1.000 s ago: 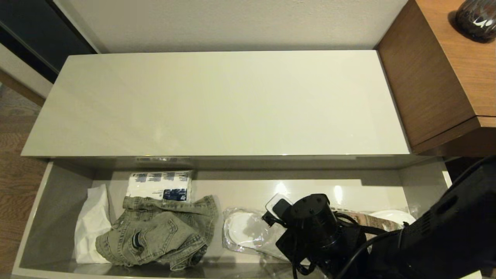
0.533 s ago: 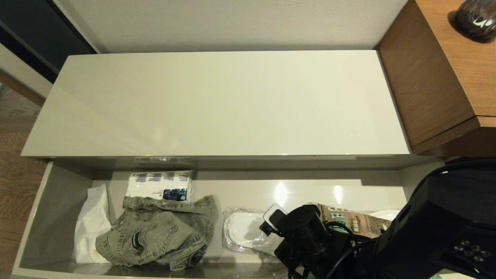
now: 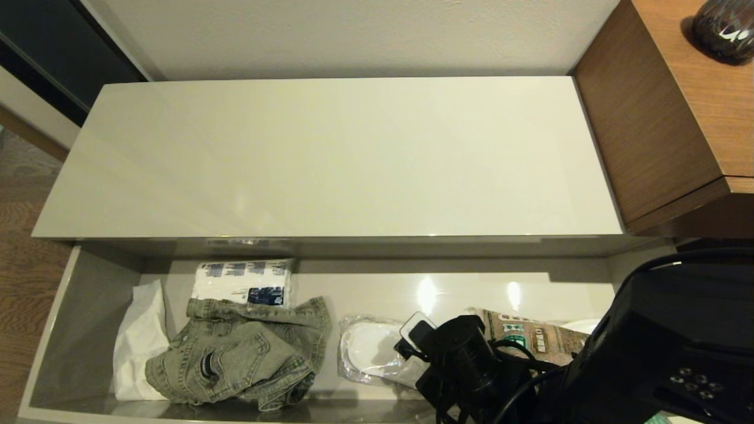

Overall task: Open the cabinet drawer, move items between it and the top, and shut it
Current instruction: Take out the disposable slippers from the drawer

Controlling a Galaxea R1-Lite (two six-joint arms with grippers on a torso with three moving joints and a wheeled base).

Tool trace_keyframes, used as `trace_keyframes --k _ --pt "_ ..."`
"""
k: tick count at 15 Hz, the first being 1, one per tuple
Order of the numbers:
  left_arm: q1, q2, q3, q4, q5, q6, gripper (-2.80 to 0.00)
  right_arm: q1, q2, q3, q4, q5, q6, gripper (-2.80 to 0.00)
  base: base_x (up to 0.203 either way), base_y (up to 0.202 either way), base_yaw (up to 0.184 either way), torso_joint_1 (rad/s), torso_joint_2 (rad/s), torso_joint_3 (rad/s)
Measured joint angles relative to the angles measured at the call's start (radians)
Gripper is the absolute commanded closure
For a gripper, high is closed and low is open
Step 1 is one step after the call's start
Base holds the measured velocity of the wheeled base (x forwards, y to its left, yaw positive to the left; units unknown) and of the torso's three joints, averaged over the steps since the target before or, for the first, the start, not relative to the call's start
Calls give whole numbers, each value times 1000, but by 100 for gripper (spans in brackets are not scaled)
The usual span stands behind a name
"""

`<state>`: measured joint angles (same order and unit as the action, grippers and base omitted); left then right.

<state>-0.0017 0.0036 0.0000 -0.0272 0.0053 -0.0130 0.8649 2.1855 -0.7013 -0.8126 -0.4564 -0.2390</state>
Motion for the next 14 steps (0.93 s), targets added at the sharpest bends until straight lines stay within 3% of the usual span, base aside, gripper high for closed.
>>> trace_keyframes --k 14 --pt "0 0 0 0 0 0 0 0 68 1 -5 2 19 -280 0 0 0 0 0 0"
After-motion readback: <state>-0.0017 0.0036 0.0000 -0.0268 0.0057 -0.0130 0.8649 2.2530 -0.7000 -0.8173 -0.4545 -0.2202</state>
